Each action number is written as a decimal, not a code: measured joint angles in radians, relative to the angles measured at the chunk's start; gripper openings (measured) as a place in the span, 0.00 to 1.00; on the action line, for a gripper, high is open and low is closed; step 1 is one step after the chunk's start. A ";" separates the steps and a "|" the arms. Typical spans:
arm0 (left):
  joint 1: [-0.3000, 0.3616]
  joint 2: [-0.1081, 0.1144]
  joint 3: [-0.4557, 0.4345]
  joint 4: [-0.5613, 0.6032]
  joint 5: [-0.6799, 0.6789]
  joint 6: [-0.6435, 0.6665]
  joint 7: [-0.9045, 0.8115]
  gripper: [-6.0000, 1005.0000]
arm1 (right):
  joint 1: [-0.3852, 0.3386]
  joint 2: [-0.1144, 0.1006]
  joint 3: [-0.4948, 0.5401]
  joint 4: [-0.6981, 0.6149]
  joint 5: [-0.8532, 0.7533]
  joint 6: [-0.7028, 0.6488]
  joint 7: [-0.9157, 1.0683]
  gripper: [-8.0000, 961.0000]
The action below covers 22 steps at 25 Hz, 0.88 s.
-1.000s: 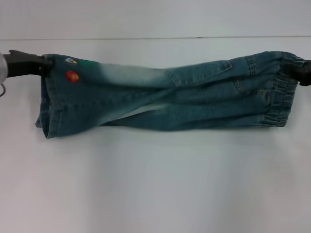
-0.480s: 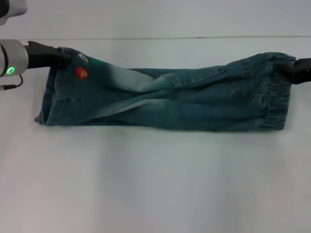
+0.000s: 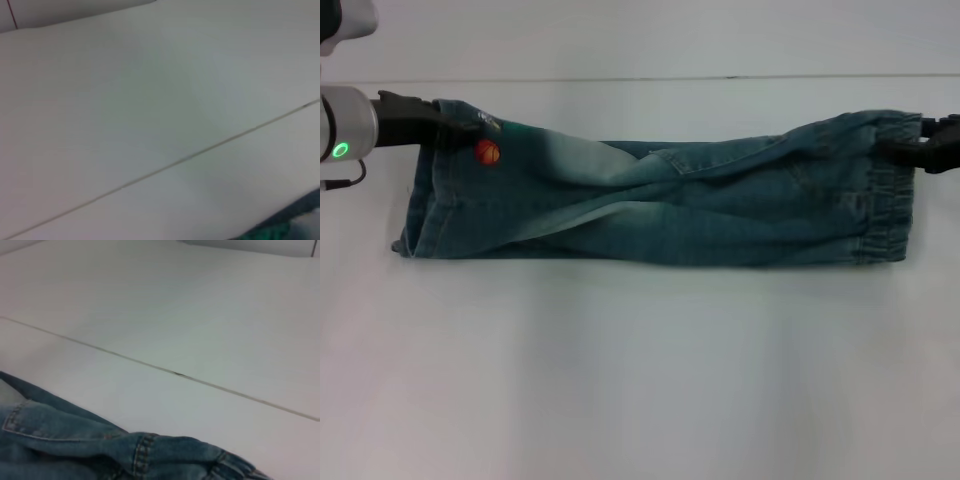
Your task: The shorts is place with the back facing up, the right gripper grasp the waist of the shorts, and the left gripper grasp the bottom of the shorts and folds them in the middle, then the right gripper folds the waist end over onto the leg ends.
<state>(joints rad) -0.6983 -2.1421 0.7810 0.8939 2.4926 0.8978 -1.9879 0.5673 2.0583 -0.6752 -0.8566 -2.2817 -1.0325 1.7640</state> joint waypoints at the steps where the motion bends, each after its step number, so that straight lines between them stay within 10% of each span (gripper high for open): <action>1: 0.000 0.002 0.002 0.000 0.005 0.009 0.000 0.44 | 0.000 0.000 0.000 0.000 0.000 0.000 0.000 0.46; 13: -0.001 0.001 0.005 0.026 0.104 0.071 -0.022 0.76 | -0.006 0.000 -0.001 -0.004 -0.011 -0.005 -0.004 0.97; 22: 0.123 -0.019 0.000 0.173 -0.233 0.199 0.081 0.90 | -0.082 0.026 0.009 -0.099 0.104 -0.079 -0.087 0.95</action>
<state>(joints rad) -0.5752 -2.1608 0.7812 1.0671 2.2600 1.0966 -1.9066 0.4852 2.0841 -0.6662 -0.9553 -2.1781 -1.1118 1.6770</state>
